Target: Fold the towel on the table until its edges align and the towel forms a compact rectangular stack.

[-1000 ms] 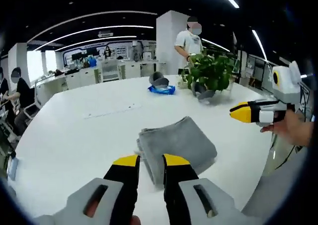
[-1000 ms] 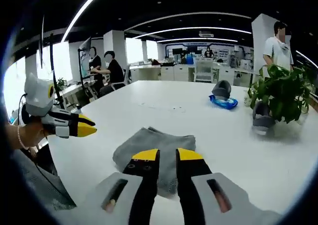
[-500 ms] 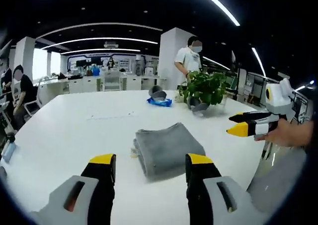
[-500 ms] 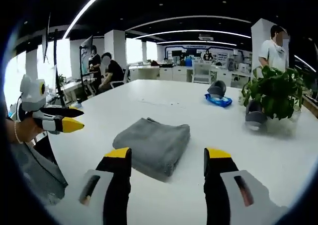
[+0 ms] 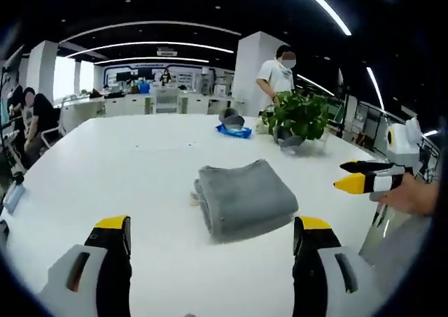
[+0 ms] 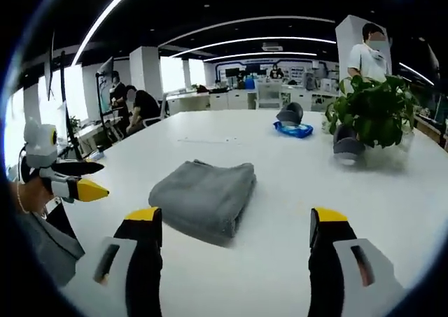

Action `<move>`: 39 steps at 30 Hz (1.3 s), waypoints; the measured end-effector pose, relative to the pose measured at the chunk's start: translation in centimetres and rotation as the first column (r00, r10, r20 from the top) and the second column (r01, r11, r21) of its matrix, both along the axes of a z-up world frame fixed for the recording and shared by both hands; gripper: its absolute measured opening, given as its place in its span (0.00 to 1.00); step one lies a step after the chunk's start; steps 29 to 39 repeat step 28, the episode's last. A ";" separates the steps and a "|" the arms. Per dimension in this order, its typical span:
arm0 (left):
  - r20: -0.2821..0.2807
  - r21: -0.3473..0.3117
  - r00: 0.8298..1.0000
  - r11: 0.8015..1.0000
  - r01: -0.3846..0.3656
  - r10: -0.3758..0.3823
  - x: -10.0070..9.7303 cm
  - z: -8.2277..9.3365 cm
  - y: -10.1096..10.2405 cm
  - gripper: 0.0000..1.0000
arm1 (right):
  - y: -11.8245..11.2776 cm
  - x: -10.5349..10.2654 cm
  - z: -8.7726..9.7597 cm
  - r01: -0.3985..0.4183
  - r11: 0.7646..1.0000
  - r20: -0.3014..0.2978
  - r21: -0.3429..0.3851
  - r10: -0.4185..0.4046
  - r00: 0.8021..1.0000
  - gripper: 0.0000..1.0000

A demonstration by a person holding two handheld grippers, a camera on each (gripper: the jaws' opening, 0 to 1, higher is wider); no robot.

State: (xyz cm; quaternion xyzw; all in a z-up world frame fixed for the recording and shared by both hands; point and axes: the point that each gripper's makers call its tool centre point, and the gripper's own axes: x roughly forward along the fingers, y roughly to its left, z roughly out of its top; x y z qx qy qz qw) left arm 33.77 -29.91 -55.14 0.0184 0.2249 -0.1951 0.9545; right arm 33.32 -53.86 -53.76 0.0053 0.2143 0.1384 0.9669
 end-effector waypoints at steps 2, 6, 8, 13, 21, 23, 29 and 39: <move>-0.011 0.021 1.000 1.000 0.005 -0.005 -0.1 -0.4 -0.1 1.00 | -0.1 0.0 0.0 0.002 1.000 0.000 -0.015 -0.002 1.000 0.90; -0.023 0.058 1.000 0.998 0.017 -0.015 -0.3 -0.9 -0.2 1.00 | -0.3 -0.2 -0.1 0.008 1.000 -0.005 -0.014 -0.008 1.000 0.91; -0.022 0.049 1.000 0.999 0.016 -0.015 -0.4 -0.7 -0.2 1.00 | -0.6 -0.3 -0.2 0.017 1.000 -0.013 -0.001 -0.017 1.000 0.90; -0.046 0.034 0.999 0.999 0.006 -0.004 -0.5 -1.3 -0.1 1.00 | -1.0 -0.4 -0.5 0.039 0.999 -0.025 0.015 -0.039 0.999 0.89; -0.062 0.052 0.998 0.999 0.006 -0.003 -0.6 -1.8 -0.1 0.99 | -0.9 -0.6 -0.5 0.028 1.000 -0.030 0.009 -0.028 0.999 0.87; -0.064 0.062 0.998 0.998 0.004 0.000 -0.6 -1.9 0.0 0.99 | -1.1 -0.5 -0.4 0.044 0.998 -0.026 0.042 -0.043 0.999 0.87; -0.062 0.055 0.998 0.998 -0.008 0.012 -0.5 -1.7 0.3 0.98 | -1.3 -0.5 -0.5 0.043 0.999 -0.025 -0.007 -0.043 0.999 0.83; -0.062 0.055 0.998 0.998 -0.008 0.012 -0.5 -1.7 0.3 0.98 | -1.3 -0.5 -0.5 0.043 0.999 -0.025 -0.007 -0.043 0.999 0.83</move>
